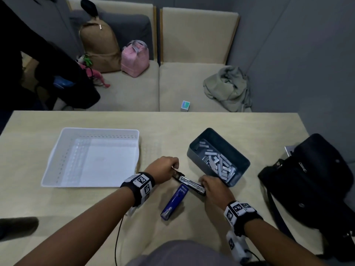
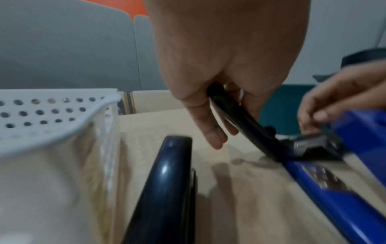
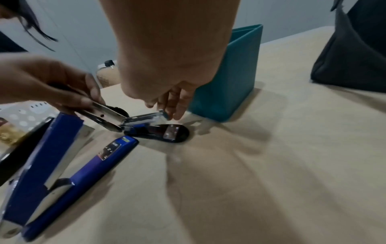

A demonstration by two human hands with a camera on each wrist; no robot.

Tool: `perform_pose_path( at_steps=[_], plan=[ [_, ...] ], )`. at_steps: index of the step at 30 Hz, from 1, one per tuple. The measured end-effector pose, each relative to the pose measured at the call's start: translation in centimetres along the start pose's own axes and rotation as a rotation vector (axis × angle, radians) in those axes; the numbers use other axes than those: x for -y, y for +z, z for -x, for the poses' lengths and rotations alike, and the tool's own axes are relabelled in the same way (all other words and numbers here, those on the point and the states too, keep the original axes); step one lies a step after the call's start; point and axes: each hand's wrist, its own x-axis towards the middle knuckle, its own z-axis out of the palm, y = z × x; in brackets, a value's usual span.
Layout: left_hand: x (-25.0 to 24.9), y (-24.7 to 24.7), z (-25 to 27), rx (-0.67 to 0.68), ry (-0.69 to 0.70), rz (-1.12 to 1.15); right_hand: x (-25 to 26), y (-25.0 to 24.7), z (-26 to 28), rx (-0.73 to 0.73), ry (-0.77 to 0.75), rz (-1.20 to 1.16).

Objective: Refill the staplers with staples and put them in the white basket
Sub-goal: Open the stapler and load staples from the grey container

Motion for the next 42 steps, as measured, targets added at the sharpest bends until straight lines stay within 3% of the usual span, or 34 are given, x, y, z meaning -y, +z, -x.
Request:
perform_pose_path(
  at_steps=[6,12,15,20,22,24,27,31,34,39,42],
  plan=[
    [1.7,3.2,1.3,0.129,-0.088,-0.250,0.3,-0.2,-0.4,0.113,-0.149,0.084],
    [0.8,4.6,0.1,0.006,-0.040,-0.386,-1.1,-0.2,0.1,0.069,-0.111,0.095],
    [-1.1,4.6,-1.3,-0.001,-0.019,-0.352,-2.0,-0.9,0.6,0.089,-0.166,0.081],
    [-5.2,5.2,-3.6,0.145,-0.041,-0.178,-0.9,-4.8,1.0,-0.095,-0.377,-0.072],
    [-6.3,5.8,-4.4,0.209,-0.070,-0.139,-1.3,-6.7,0.4,-0.218,-0.355,-0.126],
    [-7.1,6.5,-5.0,0.257,-0.061,-0.150,-2.7,-8.3,-0.9,-0.283,-0.239,-0.162],
    [-7.6,7.5,-5.7,0.293,-0.034,-0.159,-4.8,-9.8,-3.2,-0.147,0.006,-0.094],
    [-7.8,8.0,-6.5,0.342,-0.037,-0.081,-6.0,-10.4,-5.0,0.068,0.126,0.009],
    [-7.3,7.9,-6.5,0.348,-0.028,-0.073,-6.4,-10.0,-5.9,0.124,0.117,0.067],
    [-6.2,8.0,-6.9,0.404,-0.051,-0.026,-5.9,-9.1,-7.6,0.249,-0.076,0.211],
    [-6.7,7.1,-7.1,0.450,-0.068,0.028,-5.4,-8.4,-8.5,0.283,-0.099,0.292]
  ],
)
